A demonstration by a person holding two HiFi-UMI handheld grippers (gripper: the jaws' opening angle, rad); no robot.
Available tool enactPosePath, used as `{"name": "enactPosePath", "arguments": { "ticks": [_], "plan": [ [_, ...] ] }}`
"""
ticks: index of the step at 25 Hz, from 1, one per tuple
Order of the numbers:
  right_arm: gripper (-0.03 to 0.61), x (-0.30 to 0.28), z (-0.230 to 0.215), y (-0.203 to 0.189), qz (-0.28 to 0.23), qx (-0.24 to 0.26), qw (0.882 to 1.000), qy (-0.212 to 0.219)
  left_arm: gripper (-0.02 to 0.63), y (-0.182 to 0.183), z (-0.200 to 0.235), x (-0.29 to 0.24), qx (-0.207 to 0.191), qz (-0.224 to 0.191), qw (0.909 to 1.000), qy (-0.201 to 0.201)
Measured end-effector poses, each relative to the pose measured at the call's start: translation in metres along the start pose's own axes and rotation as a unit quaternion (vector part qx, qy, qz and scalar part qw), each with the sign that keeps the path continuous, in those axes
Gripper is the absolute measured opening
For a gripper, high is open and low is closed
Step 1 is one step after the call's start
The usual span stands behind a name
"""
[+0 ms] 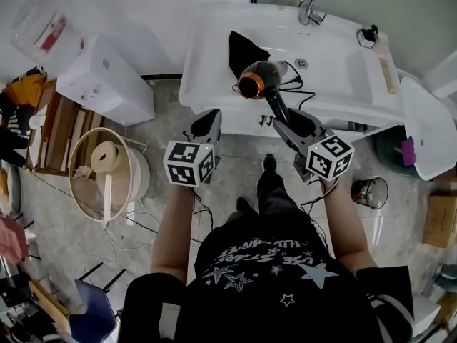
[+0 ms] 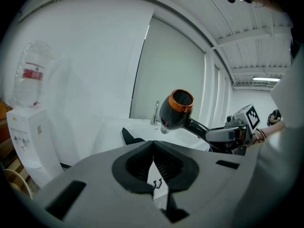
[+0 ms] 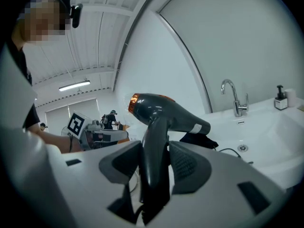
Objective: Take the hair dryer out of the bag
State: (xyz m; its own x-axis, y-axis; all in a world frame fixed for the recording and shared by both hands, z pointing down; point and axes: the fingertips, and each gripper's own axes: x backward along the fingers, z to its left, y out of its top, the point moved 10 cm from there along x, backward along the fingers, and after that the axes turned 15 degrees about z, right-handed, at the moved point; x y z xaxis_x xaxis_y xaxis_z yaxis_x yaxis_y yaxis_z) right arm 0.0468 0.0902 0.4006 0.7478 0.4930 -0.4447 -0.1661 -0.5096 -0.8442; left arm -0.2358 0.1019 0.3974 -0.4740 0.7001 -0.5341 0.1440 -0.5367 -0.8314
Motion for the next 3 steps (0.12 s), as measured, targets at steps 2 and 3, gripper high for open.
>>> {"name": "enactPosePath", "arguments": {
  "ticks": [2,3],
  "plan": [
    [0.191,0.0008,0.0052,-0.0053,0.0,-0.004,1.0,0.0,0.012,-0.0058,-0.004,0.0043,0.003,-0.001,1.0,-0.004],
    [0.19,0.0012,0.0077,-0.0081,-0.001,-0.006,1.0,0.0,0.012,-0.0088,-0.006,0.0065,0.005,-0.002,1.0,-0.006]
  ]
}}
